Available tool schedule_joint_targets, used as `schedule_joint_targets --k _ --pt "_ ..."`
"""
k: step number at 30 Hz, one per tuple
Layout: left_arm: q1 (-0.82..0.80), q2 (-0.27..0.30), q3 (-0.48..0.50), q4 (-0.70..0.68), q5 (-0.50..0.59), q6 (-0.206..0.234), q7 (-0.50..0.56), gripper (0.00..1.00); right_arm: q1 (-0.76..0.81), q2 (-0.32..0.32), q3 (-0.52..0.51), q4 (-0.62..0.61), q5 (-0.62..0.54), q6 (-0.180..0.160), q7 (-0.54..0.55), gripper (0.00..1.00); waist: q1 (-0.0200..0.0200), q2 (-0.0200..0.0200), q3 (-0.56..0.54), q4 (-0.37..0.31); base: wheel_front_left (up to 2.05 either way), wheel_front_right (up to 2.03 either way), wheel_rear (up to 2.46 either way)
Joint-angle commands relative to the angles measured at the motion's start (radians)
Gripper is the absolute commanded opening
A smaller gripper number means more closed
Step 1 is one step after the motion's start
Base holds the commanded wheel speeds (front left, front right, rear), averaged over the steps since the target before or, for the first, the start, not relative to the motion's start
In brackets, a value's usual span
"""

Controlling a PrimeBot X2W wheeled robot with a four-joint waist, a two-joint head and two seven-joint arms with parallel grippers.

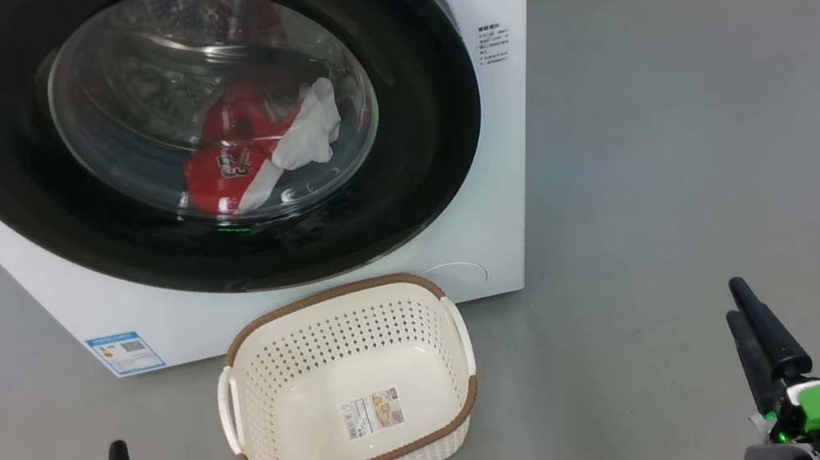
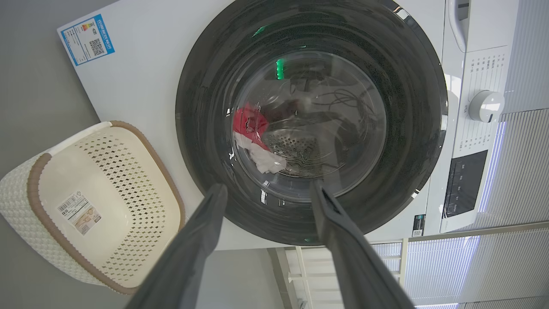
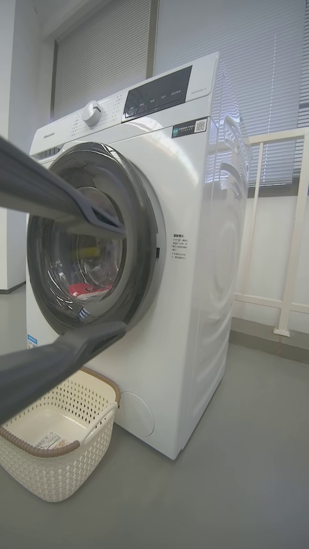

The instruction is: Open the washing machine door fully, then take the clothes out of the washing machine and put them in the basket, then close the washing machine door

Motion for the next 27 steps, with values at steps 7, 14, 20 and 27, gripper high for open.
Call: schedule_joint_targets --k 7,14,20,27 --pt "-0.051 0.031 0.003 -0.049 0.101 -0.004 -0.027 1.00 -0.072 -0.019 0.033 -0.039 -0.077 0.001 -0.029 1.00 -0.0001 -0.0001 0.002 0.000 0.00 0.00 0.00" --pt "-0.056 0.036 -0.007 -0.059 0.196 -0.005 -0.047 1.00 -0.087 -0.024 0.058 -0.031 -0.202 0.001 -0.049 1.00 -0.0001 -0.0001 0.003 0.000 0.00 0.00 0.00" --pt "-0.060 0.048 -0.024 -0.064 0.304 -0.005 -0.065 1.00 -0.098 -0.023 0.073 -0.028 -0.298 0.001 -0.067 1.00 -0.0001 -0.0001 0.006 0.002 0.00 0.00 0.00" --pt "-0.068 0.052 -0.028 -0.066 0.420 -0.006 -0.086 1.00 -0.113 -0.027 0.087 -0.018 -0.425 0.001 -0.087 1.00 -0.0001 -0.0001 0.010 0.004 0.00 0.00 0.00"
